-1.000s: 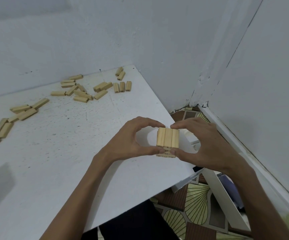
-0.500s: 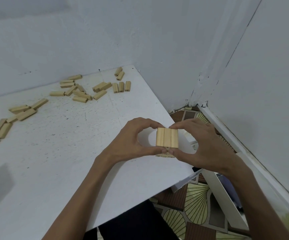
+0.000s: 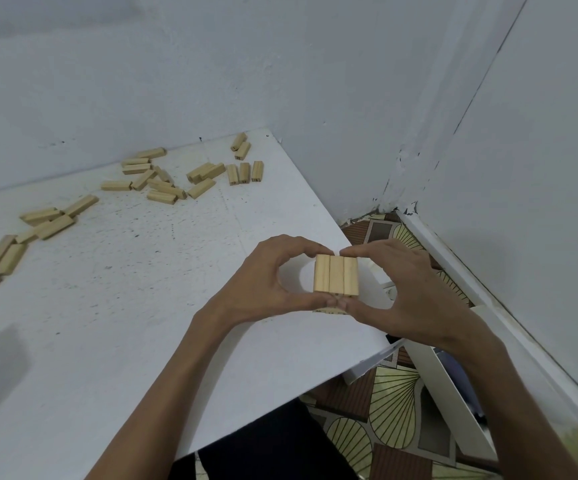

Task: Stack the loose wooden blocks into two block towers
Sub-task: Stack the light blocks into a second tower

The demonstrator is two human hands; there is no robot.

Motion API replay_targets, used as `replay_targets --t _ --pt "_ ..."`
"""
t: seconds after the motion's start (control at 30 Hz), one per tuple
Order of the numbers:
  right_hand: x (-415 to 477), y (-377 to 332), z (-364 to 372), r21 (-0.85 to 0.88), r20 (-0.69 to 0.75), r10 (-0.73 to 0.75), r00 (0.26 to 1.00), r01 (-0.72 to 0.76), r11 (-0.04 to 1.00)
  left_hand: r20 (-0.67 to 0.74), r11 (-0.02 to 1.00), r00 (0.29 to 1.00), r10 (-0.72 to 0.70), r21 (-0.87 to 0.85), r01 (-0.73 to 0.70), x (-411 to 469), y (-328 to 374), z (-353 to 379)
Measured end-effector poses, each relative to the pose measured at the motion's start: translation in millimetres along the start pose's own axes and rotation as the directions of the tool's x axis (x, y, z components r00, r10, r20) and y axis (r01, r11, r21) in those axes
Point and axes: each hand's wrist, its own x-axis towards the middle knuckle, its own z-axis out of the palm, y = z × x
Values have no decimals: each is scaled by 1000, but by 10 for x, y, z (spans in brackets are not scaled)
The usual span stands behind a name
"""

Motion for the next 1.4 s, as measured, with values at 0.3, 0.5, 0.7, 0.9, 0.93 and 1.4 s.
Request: replay_targets --t 0.3,0.5,0.7,0.9,0.93,1.4 --pt "2 5 15 -8 10 2 1000 -2 1000 10 999 1000 -10 -36 10 12 -2 19" --pt "-8 -24 -7 -4 24 27 999 -27 1000 29 999 1000 -5 -54 7 9 -4 6" --pt "-1 -148 -199 -50 30 11 999 -9 999 41 998 998 -54 -13 55 -154 101 -220" --pt "261 -650 -296 -229 -10 -58 998 54 972 -110 962 972 -207 158 223 -536 79 -739" --pt "348 -785 -265 -241 0 -60 998 58 969 -154 944 959 -236 197 264 -603 30 -831" --pt "1954 -1348 1047 -136 65 87 994 -78 988 -382 765 824 -420 340 547 -545 -1005 -1640"
